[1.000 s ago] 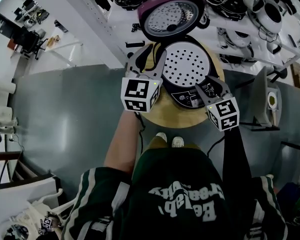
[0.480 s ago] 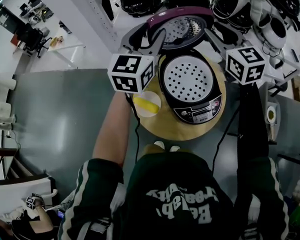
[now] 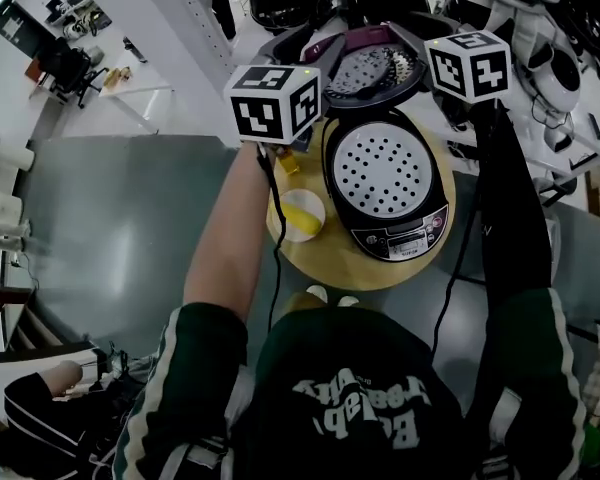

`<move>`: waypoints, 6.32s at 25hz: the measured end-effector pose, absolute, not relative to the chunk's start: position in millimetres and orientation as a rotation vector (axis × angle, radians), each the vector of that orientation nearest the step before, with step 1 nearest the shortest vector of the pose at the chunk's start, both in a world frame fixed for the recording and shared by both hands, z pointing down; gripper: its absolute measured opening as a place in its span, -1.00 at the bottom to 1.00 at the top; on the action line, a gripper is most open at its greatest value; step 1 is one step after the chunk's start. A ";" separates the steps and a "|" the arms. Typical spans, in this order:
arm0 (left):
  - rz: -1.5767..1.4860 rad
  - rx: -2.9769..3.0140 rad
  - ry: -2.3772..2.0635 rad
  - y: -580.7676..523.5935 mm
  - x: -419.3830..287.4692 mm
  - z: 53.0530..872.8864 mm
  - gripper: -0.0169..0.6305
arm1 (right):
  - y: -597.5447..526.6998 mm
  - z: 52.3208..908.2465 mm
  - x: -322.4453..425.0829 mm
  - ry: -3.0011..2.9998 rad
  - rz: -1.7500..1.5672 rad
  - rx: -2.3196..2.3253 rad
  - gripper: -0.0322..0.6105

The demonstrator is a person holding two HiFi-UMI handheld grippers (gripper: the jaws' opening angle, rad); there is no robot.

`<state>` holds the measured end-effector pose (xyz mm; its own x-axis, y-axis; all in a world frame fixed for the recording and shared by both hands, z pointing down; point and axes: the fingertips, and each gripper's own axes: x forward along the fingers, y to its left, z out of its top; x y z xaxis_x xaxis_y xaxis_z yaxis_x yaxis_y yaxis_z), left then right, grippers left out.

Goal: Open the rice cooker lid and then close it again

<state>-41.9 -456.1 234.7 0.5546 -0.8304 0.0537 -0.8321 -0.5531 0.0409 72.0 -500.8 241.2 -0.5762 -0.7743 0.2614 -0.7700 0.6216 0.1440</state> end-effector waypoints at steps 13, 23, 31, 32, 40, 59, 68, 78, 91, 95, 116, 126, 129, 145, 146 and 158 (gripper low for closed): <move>0.123 2.685 -1.378 -437.6 -26.6 249.8 -0.33 | -483.1 247.7 74.0 -2.475 0.181 1.184 -0.48; 0.094 2.673 -1.346 -386.1 -15.9 261.4 -0.45 | -425.8 260.8 90.1 -2.449 0.176 1.131 -0.49; 0.116 2.684 -1.288 -338.5 -4.1 284.1 -0.48 | -375.4 284.6 101.9 -2.398 0.180 1.062 -0.50; 0.124 2.689 -1.284 -333.0 -2.7 287.1 -0.48 | -369.5 288.2 103.0 -2.396 0.188 1.052 -0.50; 0.156 2.681 -1.234 -300.4 9.1 322.1 -0.49 | -328.6 321.7 116.1 -2.384 0.192 1.068 -0.51; 0.258 2.576 -1.099 -256.7 28.8 407.4 -0.50 | -270.7 405.2 137.7 -2.411 0.471 1.075 -0.54; 0.311 2.509 -1.079 -251.4 32.1 444.1 -0.55 | -259.8 445.1 131.1 -2.374 0.564 1.052 -0.55; 0.377 2.465 -1.056 -251.2 38.6 474.7 -0.55 | -258.9 481.2 130.4 -2.295 0.579 1.036 -0.60; 0.419 2.442 -1.044 -249.9 46.7 484.5 -0.53 | -258.5 495.3 128.3 -2.161 0.542 0.969 -0.62; 0.429 2.433 -1.028 -250.8 48.5 484.9 -0.53 | -259.3 498.1 127.5 -2.098 0.535 0.921 -0.63; 0.347 2.594 -1.081 -278.8 31.3 435.0 -0.40 | -294.6 423.6 124.5 -2.365 0.386 1.371 -0.68; 0.145 2.782 -1.381 -286.2 -3.0 340.7 -0.42 | -291.3 336.9 104.6 -2.506 -0.047 1.666 -0.67; 0.095 2.804 -1.439 -280.1 -8.0 323.6 -0.45 | -286.0 329.8 100.6 -2.519 -0.097 1.683 -0.69; 0.077 2.810 -1.564 -265.6 -7.3 310.4 -0.95 | -264.8 312.0 112.5 -2.537 -0.179 1.721 -0.89; 0.077 2.810 -1.565 -264.7 -6.2 310.6 -0.95 | -264.2 313.4 113.3 -2.541 -0.167 1.723 -0.89; 0.049 2.828 -1.614 -258.1 -5.1 306.0 -0.95 | -258.0 322.1 120.4 -2.549 -0.125 1.711 -0.89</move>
